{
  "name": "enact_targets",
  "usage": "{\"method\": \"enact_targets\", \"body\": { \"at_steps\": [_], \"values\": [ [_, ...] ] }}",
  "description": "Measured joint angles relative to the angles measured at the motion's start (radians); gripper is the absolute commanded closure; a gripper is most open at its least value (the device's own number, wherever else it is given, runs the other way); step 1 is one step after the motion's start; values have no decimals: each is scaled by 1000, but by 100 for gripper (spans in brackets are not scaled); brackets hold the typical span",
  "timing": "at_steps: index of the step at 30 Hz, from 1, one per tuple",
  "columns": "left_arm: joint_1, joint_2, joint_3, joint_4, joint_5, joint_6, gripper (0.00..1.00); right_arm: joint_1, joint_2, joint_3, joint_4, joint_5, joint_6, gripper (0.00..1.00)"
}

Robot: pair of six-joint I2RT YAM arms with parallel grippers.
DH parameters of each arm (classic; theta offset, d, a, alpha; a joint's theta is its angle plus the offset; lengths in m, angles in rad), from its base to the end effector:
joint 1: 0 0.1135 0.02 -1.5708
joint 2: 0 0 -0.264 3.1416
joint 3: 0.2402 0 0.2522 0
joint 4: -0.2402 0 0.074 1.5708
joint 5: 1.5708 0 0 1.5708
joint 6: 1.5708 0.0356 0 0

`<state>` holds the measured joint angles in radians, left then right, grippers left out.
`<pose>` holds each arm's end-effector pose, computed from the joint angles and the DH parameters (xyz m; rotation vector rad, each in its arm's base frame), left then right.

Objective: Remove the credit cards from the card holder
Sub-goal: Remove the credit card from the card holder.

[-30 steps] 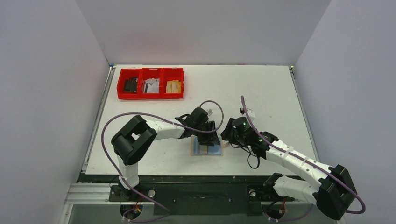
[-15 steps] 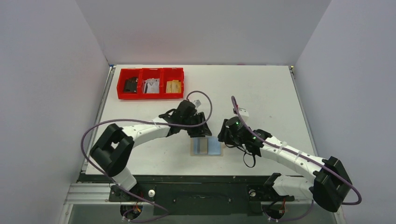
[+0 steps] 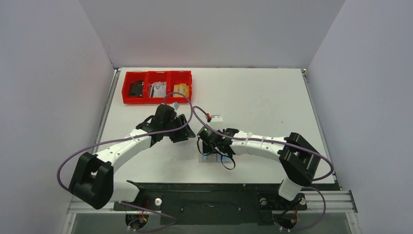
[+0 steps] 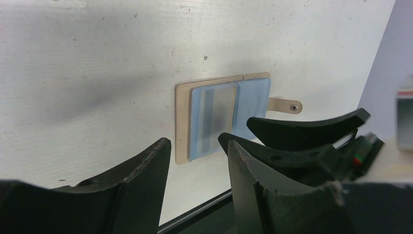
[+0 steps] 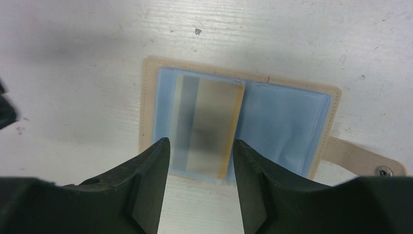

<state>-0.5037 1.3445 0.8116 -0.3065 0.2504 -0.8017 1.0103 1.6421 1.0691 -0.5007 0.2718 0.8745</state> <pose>0.2363 -0.1403 0.2173 -0.2595 2.5647 -0.8563 0.1829 0.2734 0.1993 -0.0869 2.6155 0.3267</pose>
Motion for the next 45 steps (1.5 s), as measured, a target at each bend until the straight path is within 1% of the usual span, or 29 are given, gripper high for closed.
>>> {"method": "enact_targets", "body": {
  "at_steps": [5, 12, 16, 18, 20, 21, 22, 23, 24, 28, 29, 30, 38, 41, 45],
  "values": [
    [24, -32, -21, -14, 8, 12, 55, 14, 91, 26, -42, 13, 0, 52],
    [41, -37, -35, -19, 18, 21, 55, 34, 146, 60, -59, 20, 0, 50],
    [42, -37, -37, -19, 24, 21, 55, 40, 165, 75, -62, 26, 0, 51],
    [43, -37, -39, -18, 27, 21, 55, 40, 175, 79, -62, 29, 0, 53],
    [43, -37, -43, -18, 31, 21, 55, 41, 180, 85, -61, 29, 1, 60],
    [43, -37, -45, -18, 31, 21, 55, 41, 183, 87, -59, 29, 2, 66],
    [43, -37, -48, -18, 33, 21, 55, 41, 185, 88, -56, 29, 3, 68],
    [43, -37, -50, -18, 35, 21, 55, 41, 185, 88, -53, 29, 2, 74],
    [43, -37, -50, -18, 35, 21, 55, 41, 187, 88, -48, 29, 4, 77],
    [43, -36, -50, -17, 40, 21, 55, 40, 187, 85, -41, 32, 3, 94],
    [43, -34, -50, -16, 42, 21, 55, 37, 187, 83, -40, 32, 2, 96],
    [43, -32, -50, -15, 43, 21, 55, 35, 184, 77, -35, 34, 3, 100],
    [21, -1, -50, -10, 51, 21, 55, 2, 110, -36, 94, -21, 5, 100],
    [1, 19, -50, -3, 55, 20, 55, -24, 60, -107, 164, -56, 9, 100],
    [-25, 48, -49, 15, 69, 10, 55, -87, -48, -241, 254, -130, 24, 100]
  ]
}}
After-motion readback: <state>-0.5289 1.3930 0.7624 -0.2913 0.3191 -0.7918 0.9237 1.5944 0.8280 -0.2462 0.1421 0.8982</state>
